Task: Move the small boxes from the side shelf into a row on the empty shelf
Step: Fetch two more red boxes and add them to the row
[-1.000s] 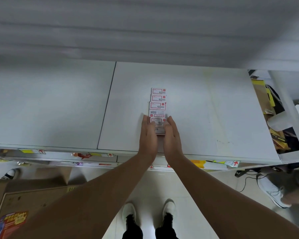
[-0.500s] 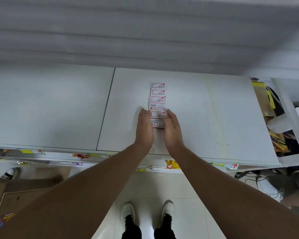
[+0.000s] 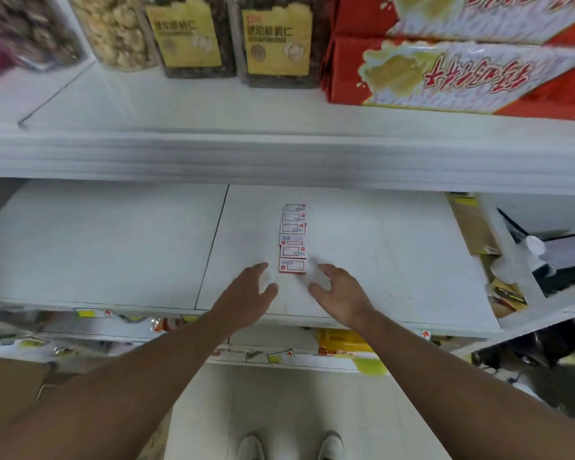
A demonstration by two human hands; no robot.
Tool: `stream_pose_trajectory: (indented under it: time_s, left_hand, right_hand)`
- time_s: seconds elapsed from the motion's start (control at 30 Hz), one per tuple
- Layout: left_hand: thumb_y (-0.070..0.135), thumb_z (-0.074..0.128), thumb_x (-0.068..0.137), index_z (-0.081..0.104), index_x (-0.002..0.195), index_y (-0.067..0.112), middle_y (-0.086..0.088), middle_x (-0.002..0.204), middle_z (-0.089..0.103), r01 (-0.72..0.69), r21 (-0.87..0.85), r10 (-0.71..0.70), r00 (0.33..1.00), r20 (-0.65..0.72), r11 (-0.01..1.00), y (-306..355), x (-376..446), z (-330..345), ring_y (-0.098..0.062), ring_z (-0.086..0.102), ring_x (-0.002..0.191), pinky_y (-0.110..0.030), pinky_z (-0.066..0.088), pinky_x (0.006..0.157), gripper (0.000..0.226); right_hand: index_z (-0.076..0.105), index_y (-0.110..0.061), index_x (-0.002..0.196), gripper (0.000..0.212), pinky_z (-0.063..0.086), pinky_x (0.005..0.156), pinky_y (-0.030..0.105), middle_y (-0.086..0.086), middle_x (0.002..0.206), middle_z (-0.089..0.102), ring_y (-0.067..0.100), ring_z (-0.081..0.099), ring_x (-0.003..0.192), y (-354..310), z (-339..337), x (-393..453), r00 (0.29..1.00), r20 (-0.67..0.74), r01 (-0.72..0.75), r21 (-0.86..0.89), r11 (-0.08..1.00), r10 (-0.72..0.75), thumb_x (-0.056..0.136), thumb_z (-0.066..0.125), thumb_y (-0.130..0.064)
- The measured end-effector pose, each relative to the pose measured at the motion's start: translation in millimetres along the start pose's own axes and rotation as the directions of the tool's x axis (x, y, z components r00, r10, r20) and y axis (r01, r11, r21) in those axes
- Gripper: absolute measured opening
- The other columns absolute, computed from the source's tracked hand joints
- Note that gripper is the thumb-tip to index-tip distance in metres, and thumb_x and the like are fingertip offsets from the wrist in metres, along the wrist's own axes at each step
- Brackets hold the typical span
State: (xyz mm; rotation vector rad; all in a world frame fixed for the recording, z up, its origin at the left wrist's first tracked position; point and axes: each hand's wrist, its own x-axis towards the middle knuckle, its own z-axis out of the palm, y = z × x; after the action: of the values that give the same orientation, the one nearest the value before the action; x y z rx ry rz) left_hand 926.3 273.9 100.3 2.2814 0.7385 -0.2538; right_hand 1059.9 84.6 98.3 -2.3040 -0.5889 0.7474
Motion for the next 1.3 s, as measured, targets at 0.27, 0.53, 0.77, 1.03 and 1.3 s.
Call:
stream_pose_trajectory:
  time_s: [0.27, 0.53, 0.77, 1.03, 1.3]
  left_hand:
    - [0.059, 0.041, 0.109, 0.035, 0.167, 0.029, 0.001, 0.171, 0.038, 0.039, 0.352, -0.002, 0.995, -0.104, 0.935, 24.2, -43.8, -17.5, -0.024, 0.044, 0.150, -0.045, 0.044, 0.117, 0.066]
    - [0.062, 0.039, 0.106, 0.040, 0.163, 0.027, -0.002, 0.161, 0.048, 0.088, 0.534, -0.020, 0.991, -0.132, 0.841, 33.1, -101.0, -18.4, -0.028, 0.049, 0.143, -0.048, 0.046, 0.114, 0.067]
    - [0.066, 0.045, 0.099, 0.046, 0.159, 0.027, -0.003, 0.153, 0.054, 0.078, 0.524, 0.011, 0.986, -0.165, 0.848, 15.2, -169.7, -18.9, -0.029, 0.053, 0.137, -0.049, 0.049, 0.109, 0.071]
    - [0.067, 0.042, 0.090, 0.062, 0.128, 0.024, -0.003, 0.132, 0.064, 0.086, 0.521, 0.044, 0.972, -0.232, 0.849, -33.1, -257.4, 3.3, -0.028, 0.061, 0.117, -0.048, 0.054, 0.093, 0.061]
    - [0.063, 0.047, 0.096, 0.048, 0.153, 0.026, -0.005, 0.149, 0.056, 0.139, 0.507, 0.008, 0.961, -0.276, 0.851, -38.5, -334.9, 11.9, -0.030, 0.056, 0.132, -0.049, 0.051, 0.103, 0.069]
  right_hand:
    - [0.042, -0.029, 0.160, 0.073, 0.047, 0.111, 0.042, 0.000, 0.157, 0.050, 0.024, 0.049, 0.142, -3.8, -28.2, -21.1, 0.987, 0.140, 0.118, -0.330, 0.937, -0.075, 0.095, 0.059, -0.056]
    - [0.041, -0.031, 0.159, 0.077, 0.052, 0.103, 0.046, 0.001, 0.150, 0.052, 0.026, 0.051, 0.137, -20.3, -23.9, -69.1, 0.975, 0.158, 0.216, -0.522, 0.825, -0.155, 0.092, 0.060, -0.062]
    - [0.041, -0.034, 0.160, 0.078, 0.051, 0.103, 0.046, 0.002, 0.148, 0.051, 0.027, 0.051, 0.136, -41.1, 0.0, -130.8, 0.973, 0.153, 0.231, -0.585, 0.778, -0.173, 0.090, 0.062, -0.063]
    - [0.051, -0.031, 0.150, 0.069, 0.054, 0.093, 0.044, 0.004, 0.136, 0.055, 0.031, 0.054, 0.128, -55.9, 55.2, -219.4, 0.968, 0.136, 0.250, -0.642, 0.725, -0.213, 0.088, 0.060, -0.059]
    - [0.048, -0.031, 0.152, 0.071, 0.053, 0.094, 0.043, 0.003, 0.140, 0.053, 0.030, 0.054, 0.130, -59.8, 66.7, -281.0, 0.952, 0.167, 0.302, -0.656, 0.692, -0.257, 0.088, 0.062, -0.061]
